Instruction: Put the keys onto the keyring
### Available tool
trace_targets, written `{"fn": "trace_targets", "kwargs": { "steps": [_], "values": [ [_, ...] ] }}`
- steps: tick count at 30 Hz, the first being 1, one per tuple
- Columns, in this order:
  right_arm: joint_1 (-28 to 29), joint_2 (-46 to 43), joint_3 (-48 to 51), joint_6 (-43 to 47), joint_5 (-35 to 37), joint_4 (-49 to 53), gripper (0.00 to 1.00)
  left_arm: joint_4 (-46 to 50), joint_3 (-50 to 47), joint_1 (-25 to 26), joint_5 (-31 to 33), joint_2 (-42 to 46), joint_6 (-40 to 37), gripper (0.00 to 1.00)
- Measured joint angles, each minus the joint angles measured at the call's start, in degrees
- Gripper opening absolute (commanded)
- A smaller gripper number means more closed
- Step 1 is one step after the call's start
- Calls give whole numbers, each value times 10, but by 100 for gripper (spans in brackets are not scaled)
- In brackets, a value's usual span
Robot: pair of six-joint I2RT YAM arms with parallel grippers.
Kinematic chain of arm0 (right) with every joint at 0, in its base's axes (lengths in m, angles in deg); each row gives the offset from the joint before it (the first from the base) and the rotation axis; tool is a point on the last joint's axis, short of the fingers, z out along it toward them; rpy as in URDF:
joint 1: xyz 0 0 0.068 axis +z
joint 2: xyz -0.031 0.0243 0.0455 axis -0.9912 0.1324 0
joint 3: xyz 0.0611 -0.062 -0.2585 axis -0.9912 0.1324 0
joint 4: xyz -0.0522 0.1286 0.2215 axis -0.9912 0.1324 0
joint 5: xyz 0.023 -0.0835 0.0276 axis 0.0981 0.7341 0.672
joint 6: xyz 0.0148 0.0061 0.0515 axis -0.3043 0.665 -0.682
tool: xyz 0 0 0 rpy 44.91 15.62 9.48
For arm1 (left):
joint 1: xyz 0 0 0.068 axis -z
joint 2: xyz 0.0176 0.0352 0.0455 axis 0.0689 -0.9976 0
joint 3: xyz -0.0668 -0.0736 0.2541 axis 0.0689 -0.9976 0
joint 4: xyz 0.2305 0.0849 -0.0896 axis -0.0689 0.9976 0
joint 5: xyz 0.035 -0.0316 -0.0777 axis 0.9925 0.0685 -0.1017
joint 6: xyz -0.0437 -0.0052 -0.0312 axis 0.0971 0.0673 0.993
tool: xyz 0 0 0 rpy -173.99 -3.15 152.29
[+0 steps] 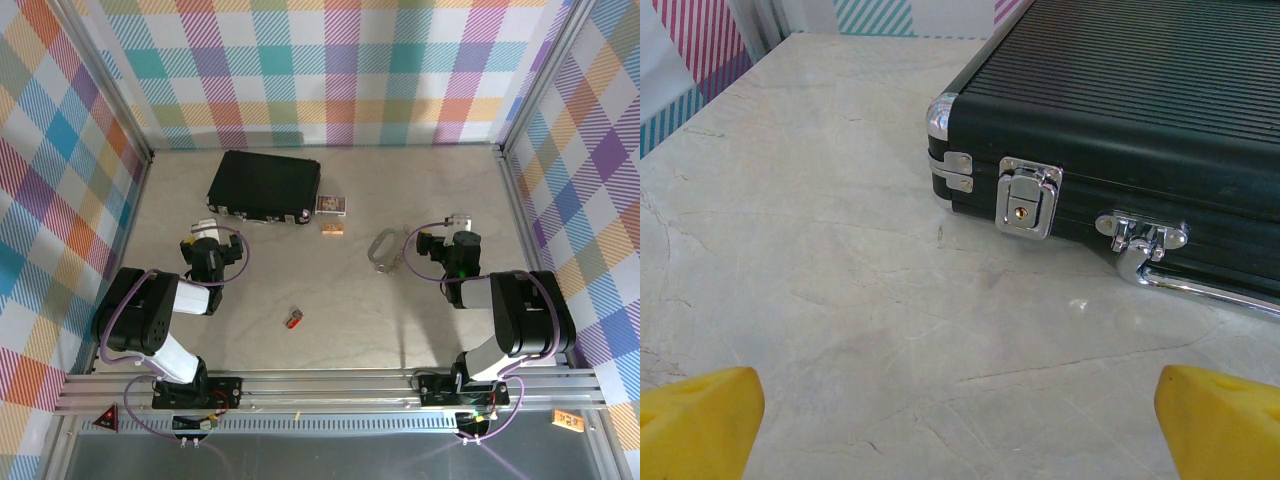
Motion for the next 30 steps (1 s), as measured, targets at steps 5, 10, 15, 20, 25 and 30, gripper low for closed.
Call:
{"fn": "trace_targets", "kwargs": {
  "steps": [5, 10, 15, 20, 25, 30],
  "values": [
    [0, 0, 0, 0, 0, 0, 99, 0, 0, 0, 0, 0, 0, 100],
    [0, -2, 0, 0, 0, 2, 99, -1, -1, 0, -9, 1, 0, 100],
    [16, -40, -4, 11, 5, 34, 99, 13, -2, 0, -11, 28, 0, 100],
    [38, -146, -31, 14, 10, 121, 99, 69, 3, 0, -21, 85, 0, 100],
    [42, -229, -96, -43, 43, 267, 99, 173, 17, 0, -43, 182, 7, 100],
    [42, -261, -185, -121, 38, 446, 99, 265, 26, 1, -94, 283, 38, 100]
  ]
}}
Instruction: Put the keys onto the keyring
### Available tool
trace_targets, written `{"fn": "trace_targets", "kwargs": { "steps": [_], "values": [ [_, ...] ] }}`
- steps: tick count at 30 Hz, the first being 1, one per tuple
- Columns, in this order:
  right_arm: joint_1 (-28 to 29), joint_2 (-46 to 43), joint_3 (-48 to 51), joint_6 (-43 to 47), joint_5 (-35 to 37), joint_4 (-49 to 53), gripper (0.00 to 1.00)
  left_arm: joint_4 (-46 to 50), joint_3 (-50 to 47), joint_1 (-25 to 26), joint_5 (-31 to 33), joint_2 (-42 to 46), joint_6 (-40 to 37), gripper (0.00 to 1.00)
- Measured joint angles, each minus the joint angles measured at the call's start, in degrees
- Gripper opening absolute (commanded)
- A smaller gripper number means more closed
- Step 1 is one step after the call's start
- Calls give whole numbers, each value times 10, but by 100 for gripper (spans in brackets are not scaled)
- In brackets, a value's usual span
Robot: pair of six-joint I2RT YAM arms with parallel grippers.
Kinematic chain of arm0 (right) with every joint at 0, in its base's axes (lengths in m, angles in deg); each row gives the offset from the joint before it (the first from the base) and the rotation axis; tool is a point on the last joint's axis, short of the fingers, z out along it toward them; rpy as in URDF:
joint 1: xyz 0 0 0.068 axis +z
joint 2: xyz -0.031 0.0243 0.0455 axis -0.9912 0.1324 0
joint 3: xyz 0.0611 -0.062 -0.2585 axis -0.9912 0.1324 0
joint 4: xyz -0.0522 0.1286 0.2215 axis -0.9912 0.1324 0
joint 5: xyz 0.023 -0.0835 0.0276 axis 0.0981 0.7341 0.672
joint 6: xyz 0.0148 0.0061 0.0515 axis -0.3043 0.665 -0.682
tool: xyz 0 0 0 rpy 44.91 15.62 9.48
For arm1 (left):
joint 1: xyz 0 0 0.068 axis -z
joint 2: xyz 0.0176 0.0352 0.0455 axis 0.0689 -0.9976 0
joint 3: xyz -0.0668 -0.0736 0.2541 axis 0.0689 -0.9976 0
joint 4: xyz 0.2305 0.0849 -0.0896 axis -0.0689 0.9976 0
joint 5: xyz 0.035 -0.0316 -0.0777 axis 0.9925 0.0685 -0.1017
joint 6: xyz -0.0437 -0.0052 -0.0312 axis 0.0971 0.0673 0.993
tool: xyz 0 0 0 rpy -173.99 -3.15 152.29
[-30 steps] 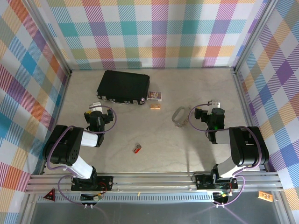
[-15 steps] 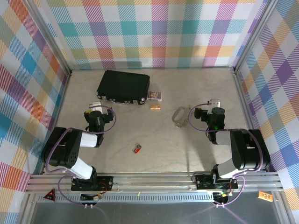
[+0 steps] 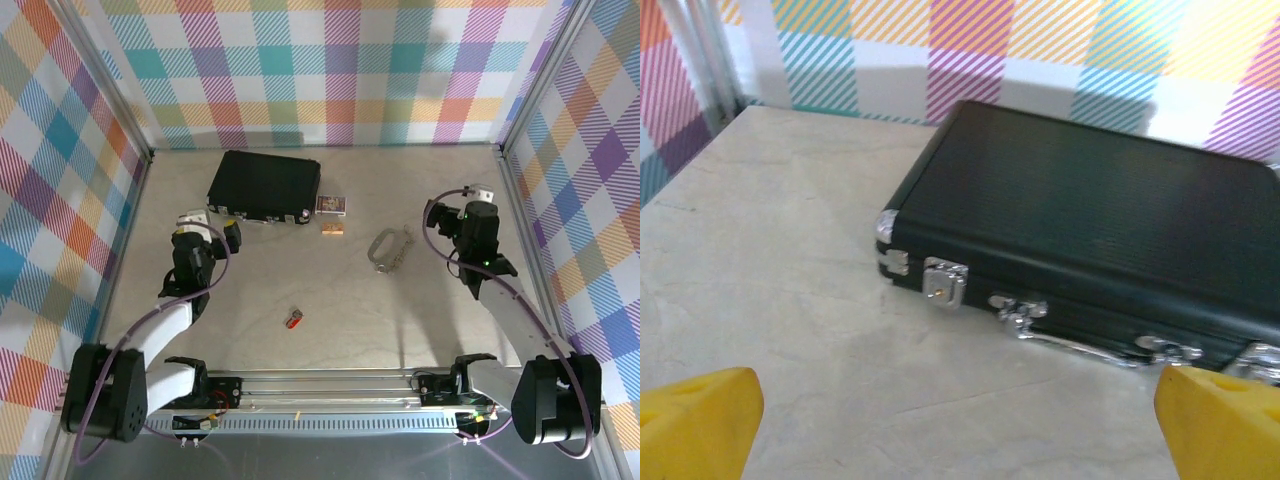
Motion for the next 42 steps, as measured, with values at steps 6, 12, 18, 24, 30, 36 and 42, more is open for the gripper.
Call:
{"fn": "trace_targets", "kwargs": {
  "steps": [6, 12, 18, 24, 30, 36, 42],
  "values": [
    [10, -7, -24, -53, -72, 153, 99, 122, 10, 5, -55, 102, 73, 100],
    [53, -7, -24, -69, -118, 252, 99, 246, 73, 8, -98, 139, 150, 100],
    [103, -1, -30, -75, -147, 302, 99, 339, 127, 44, -151, 109, 169, 100],
    [112, 14, -40, -79, -206, 319, 99, 390, 166, 162, -194, 52, 146, 100],
    [112, 14, -39, -88, -247, 318, 99, 364, 179, 263, -240, -33, 143, 98],
    [111, 28, -31, -87, -237, 315, 97, 294, 207, 318, -280, -153, 156, 92],
    [60, 27, -3, -88, -255, 303, 97, 234, 259, 352, -303, -269, 173, 84]
  ]
}}
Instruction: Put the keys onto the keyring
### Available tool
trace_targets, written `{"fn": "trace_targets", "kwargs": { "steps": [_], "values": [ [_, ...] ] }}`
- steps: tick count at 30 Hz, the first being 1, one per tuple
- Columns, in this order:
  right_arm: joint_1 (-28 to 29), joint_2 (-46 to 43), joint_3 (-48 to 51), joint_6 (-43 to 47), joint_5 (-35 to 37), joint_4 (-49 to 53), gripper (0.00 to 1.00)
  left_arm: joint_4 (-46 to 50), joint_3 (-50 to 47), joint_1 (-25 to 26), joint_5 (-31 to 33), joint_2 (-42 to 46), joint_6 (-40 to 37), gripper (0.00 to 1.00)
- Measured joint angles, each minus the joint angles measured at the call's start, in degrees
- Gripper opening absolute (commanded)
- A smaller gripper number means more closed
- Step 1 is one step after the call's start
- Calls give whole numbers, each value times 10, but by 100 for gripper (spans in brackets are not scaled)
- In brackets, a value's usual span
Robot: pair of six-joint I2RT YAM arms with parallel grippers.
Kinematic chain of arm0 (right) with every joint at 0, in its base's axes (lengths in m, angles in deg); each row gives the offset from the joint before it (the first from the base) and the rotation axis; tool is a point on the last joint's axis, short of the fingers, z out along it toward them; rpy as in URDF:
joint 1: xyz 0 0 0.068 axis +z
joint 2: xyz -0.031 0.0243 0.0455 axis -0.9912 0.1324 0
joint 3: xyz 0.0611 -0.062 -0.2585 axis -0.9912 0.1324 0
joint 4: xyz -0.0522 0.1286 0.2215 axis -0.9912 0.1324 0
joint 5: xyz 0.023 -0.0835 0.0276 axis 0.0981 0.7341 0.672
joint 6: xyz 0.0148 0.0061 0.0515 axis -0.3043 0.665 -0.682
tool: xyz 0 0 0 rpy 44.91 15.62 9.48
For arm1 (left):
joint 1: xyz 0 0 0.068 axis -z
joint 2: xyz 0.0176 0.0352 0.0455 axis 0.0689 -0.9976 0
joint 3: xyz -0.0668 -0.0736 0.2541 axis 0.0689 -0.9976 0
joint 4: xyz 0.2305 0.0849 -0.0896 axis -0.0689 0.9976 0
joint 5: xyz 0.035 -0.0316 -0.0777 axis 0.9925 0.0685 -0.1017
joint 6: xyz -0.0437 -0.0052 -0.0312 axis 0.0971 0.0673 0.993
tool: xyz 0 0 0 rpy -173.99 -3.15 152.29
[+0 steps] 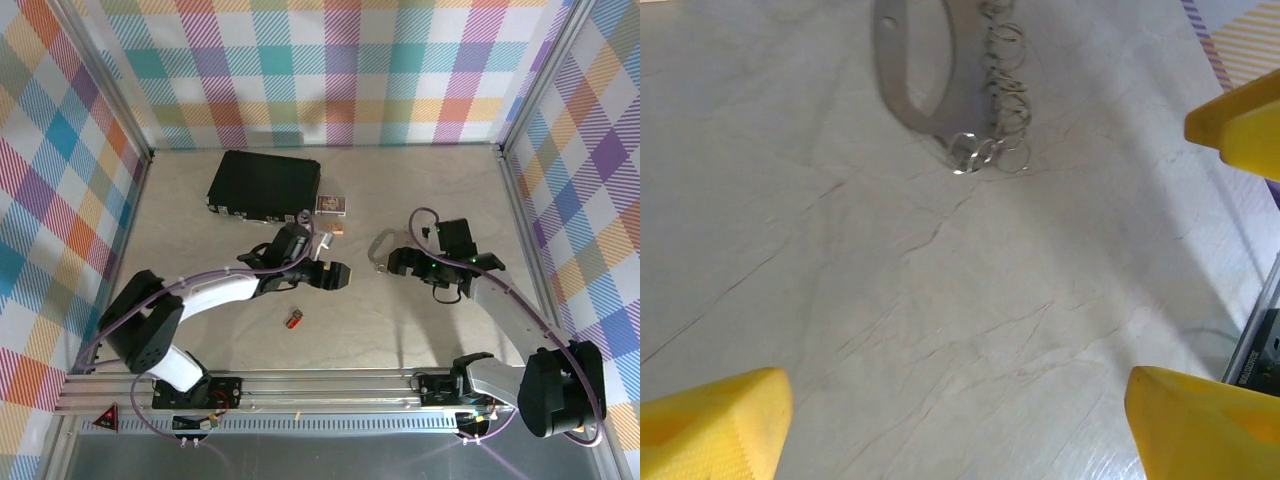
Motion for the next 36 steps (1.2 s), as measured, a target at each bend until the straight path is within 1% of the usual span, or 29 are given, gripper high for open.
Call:
{"fn": "trace_targets", "kwargs": {
  "steps": [5, 10, 15, 17, 21, 24, 36],
  "values": [
    [-52, -3, 19, -3, -34, -14, 97, -26, 64, 21, -11, -77, 2, 82],
    [-88, -7, 28, -5, -66, -31, 97, -45, 121, 35, -17, -144, 2, 74],
    [-120, -28, 44, -10, -80, -39, 97, -49, 172, 43, -18, -205, -1, 63],
    [-128, -35, 48, -13, -86, -41, 97, -47, 191, 47, -18, -224, -2, 58],
    [-137, -47, 55, -15, -93, -43, 97, -47, 224, 53, -17, -258, -2, 50],
    [-144, -53, 59, -15, -96, -41, 98, -47, 243, 54, -17, -282, -3, 41],
    [-152, -87, 59, -14, -97, -25, 98, -22, 278, 61, 14, -323, -16, 39]
  ]
}}
